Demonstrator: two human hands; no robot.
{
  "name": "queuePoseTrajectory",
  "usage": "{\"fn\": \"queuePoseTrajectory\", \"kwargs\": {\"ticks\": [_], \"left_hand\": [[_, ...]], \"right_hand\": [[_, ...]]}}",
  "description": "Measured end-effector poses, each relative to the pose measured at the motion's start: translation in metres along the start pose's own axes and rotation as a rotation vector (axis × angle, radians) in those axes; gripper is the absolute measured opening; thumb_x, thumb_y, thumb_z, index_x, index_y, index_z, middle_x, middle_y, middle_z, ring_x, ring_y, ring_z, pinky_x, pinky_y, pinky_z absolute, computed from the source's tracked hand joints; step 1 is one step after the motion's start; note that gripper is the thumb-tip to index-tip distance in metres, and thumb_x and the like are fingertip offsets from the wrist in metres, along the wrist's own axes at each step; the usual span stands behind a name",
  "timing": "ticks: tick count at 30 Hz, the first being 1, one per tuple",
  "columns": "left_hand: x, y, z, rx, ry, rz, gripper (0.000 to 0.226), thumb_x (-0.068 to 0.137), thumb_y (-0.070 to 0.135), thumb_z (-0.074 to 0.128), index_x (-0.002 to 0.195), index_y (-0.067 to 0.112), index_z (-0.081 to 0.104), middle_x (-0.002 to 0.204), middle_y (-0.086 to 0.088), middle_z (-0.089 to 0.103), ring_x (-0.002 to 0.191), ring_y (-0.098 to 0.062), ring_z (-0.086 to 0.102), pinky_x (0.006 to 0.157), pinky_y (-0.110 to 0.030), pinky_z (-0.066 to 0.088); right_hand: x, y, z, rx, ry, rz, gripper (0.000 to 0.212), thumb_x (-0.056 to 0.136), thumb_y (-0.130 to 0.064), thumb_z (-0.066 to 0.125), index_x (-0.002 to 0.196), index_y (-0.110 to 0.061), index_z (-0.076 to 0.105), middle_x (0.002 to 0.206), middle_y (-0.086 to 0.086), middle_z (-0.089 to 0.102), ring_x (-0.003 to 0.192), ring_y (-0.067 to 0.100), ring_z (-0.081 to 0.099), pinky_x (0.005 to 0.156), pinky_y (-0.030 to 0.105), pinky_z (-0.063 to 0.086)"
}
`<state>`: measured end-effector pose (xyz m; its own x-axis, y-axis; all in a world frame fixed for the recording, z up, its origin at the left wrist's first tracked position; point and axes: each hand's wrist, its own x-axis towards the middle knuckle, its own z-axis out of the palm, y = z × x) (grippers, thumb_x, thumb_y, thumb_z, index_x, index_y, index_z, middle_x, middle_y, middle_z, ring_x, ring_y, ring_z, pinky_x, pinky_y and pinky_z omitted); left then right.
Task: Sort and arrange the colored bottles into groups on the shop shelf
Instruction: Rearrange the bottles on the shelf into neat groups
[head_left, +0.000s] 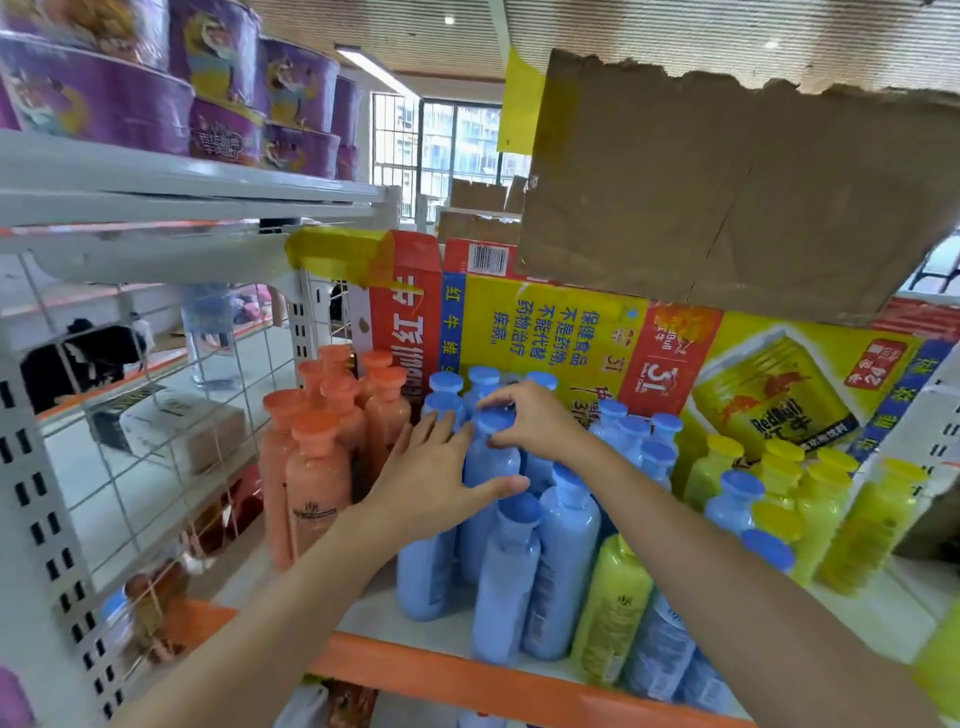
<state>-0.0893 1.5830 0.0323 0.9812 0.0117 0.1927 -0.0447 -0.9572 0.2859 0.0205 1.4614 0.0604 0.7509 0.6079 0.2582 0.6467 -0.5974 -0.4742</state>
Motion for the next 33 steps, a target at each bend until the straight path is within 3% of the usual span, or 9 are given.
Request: {"fn": "queuePoseTrajectory", "kwargs": {"ticks": [6, 11, 16, 23, 26, 30, 33], "left_hand": [[0.006, -0.007, 0.014, 0.132, 0.105, 0.024, 0.122, 0.048, 0.090, 0.011, 0.148, 0.020, 0.006, 0.154, -0.002, 0.011, 0.142, -0.021, 0.006, 0.117, -0.040, 0.010], [0.005, -0.006, 0.015, 0.149, 0.136, 0.047, 0.120, 0.049, 0.088, 0.008, 0.147, 0.019, 0.007, 0.154, 0.000, 0.011, 0.142, -0.018, 0.006, 0.116, -0.036, 0.008], [0.006, -0.008, 0.019, 0.170, 0.138, 0.038, 0.121, 0.046, 0.087, 0.003, 0.147, 0.021, 0.008, 0.154, -0.002, 0.012, 0.142, -0.022, 0.005, 0.118, -0.039, 0.009], [0.005, -0.008, 0.023, 0.108, 0.220, 0.024, 0.141, 0.033, 0.096, -0.013, 0.146, 0.014, 0.010, 0.153, -0.001, 0.018, 0.142, -0.020, 0.012, 0.116, -0.037, 0.012], [0.006, -0.009, 0.023, 0.130, 0.206, 0.023, 0.140, 0.034, 0.094, -0.017, 0.147, 0.017, 0.010, 0.154, -0.001, 0.014, 0.143, -0.020, 0.009, 0.118, -0.041, 0.009], [0.002, -0.009, 0.020, 0.188, 0.203, 0.045, 0.128, 0.046, 0.092, -0.017, 0.141, 0.021, 0.031, 0.146, -0.002, 0.033, 0.139, -0.024, 0.022, 0.117, -0.043, 0.013], [0.001, -0.007, 0.020, 0.198, 0.257, 0.090, 0.105, 0.067, 0.087, -0.001, 0.116, 0.018, 0.062, 0.125, -0.008, 0.057, 0.122, -0.029, 0.049, 0.108, -0.047, 0.032]], "right_hand": [[0.008, 0.010, -0.001, 0.068, -0.058, 0.046, 0.044, 0.072, -0.010, 0.076, 0.115, -0.011, 0.064, 0.124, 0.005, 0.060, 0.116, 0.018, 0.053, 0.088, 0.023, 0.038], [0.008, 0.010, 0.003, 0.140, -0.099, 0.036, 0.048, 0.075, -0.014, 0.075, 0.120, -0.012, 0.060, 0.130, 0.004, 0.056, 0.121, 0.019, 0.048, 0.094, 0.026, 0.036], [0.006, 0.012, 0.005, 0.171, -0.079, 0.037, 0.045, 0.076, -0.018, 0.074, 0.119, -0.015, 0.062, 0.127, 0.001, 0.058, 0.118, 0.015, 0.050, 0.088, 0.025, 0.035], [0.003, 0.009, 0.003, 0.140, 0.036, 0.051, 0.032, 0.095, -0.028, 0.048, 0.110, -0.006, 0.065, 0.113, 0.013, 0.065, 0.102, 0.026, 0.059, 0.088, 0.040, 0.046], [-0.003, 0.012, -0.005, 0.168, 0.128, 0.053, 0.029, 0.096, -0.026, 0.047, 0.113, -0.009, 0.064, 0.113, 0.006, 0.065, 0.092, 0.012, 0.056, 0.079, 0.027, 0.042], [-0.015, 0.029, -0.022, 0.193, 0.151, 0.107, 0.031, 0.096, -0.024, 0.048, 0.122, -0.011, 0.057, 0.111, 0.007, 0.061, 0.099, 0.019, 0.056, 0.081, 0.029, 0.043], [-0.022, 0.047, -0.035, 0.158, 0.136, 0.120, 0.035, 0.096, -0.021, 0.048, 0.129, -0.011, 0.052, 0.122, 0.008, 0.058, 0.107, 0.018, 0.055, 0.080, 0.022, 0.037]]}}
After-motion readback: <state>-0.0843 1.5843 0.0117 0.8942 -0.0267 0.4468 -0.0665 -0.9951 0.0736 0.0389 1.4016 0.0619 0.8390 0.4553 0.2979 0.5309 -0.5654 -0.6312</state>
